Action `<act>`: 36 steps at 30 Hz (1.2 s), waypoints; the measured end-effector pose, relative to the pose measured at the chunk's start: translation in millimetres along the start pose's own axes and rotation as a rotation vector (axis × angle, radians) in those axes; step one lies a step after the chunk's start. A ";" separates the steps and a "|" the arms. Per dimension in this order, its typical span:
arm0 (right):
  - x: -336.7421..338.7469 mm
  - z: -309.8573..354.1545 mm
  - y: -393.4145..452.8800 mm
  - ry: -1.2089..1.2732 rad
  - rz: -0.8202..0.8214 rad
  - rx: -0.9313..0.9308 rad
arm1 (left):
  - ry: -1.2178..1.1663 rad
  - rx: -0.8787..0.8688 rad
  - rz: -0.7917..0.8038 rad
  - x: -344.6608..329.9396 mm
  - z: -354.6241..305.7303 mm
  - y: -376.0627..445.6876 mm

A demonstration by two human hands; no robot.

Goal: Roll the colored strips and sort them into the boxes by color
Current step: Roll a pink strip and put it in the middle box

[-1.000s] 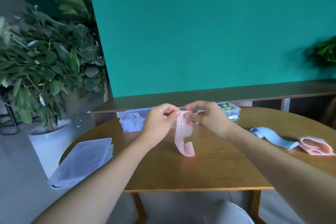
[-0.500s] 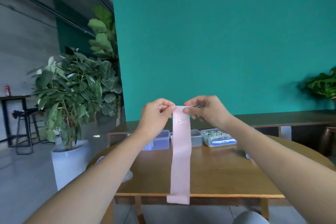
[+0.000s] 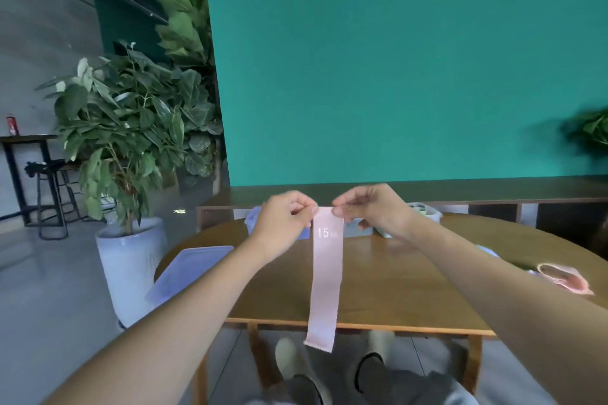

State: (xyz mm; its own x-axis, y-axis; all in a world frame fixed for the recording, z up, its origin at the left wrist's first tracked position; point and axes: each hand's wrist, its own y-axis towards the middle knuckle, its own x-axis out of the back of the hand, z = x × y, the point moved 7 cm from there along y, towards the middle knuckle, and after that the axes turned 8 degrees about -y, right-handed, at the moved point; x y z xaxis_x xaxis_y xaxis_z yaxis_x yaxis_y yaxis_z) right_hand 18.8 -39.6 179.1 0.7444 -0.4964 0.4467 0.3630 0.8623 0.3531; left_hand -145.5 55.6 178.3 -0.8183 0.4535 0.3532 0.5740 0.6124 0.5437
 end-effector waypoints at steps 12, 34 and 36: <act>-59.8 -164.0 109.8 0.055 0.088 -0.166 | -0.013 0.220 0.033 -50.0 177.2 67.0; -92.8 -254.3 169.2 -0.137 -0.114 -0.205 | -0.056 0.334 -0.188 -69.1 307.9 129.0; -90.8 -244.3 160.6 -0.182 -0.117 -0.123 | -0.036 0.347 -0.183 -68.8 312.2 131.8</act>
State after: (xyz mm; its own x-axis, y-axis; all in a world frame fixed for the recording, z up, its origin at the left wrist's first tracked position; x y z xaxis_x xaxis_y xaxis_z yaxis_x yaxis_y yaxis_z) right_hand 146.4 168.6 -5.6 0.5844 -0.5936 0.5533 0.5141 0.7984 0.3136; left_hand -4.1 307.3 -12.0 -0.9102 0.3348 0.2440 0.3996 0.8649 0.3037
